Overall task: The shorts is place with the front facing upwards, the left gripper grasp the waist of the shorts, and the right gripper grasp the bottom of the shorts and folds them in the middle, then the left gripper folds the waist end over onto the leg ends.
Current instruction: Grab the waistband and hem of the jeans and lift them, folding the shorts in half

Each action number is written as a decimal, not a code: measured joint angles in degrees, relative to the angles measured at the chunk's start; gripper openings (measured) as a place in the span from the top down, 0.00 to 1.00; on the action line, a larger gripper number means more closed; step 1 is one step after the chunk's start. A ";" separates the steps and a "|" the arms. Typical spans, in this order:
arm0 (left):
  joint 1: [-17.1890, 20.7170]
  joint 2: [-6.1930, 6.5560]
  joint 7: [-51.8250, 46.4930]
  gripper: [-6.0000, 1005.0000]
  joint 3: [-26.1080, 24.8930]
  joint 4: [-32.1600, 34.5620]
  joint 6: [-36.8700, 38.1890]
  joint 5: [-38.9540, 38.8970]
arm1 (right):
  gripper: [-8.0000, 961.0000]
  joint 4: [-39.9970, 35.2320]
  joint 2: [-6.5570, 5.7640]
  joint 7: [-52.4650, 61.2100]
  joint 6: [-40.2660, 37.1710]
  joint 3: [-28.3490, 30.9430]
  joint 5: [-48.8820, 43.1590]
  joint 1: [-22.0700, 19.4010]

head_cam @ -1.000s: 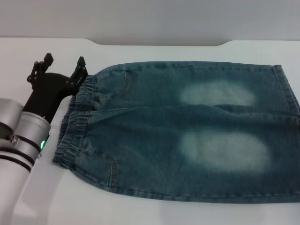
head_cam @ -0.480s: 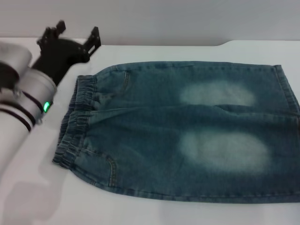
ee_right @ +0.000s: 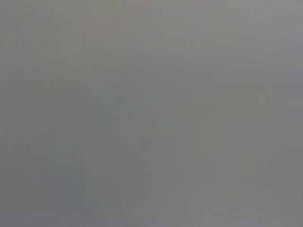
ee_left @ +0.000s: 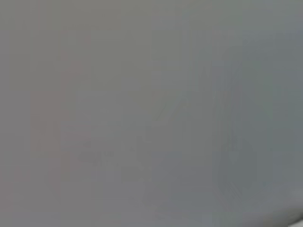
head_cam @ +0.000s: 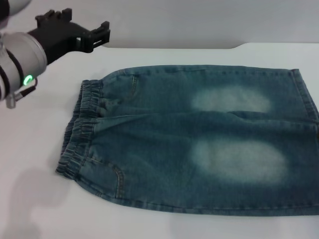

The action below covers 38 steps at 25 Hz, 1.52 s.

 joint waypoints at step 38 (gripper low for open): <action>-9.84 -0.26 -12.83 0.23 -6.12 -1.18 -30.14 12.99 | 0.27 34.62 -24.59 -7.05 30.21 18.57 -5.80 2.93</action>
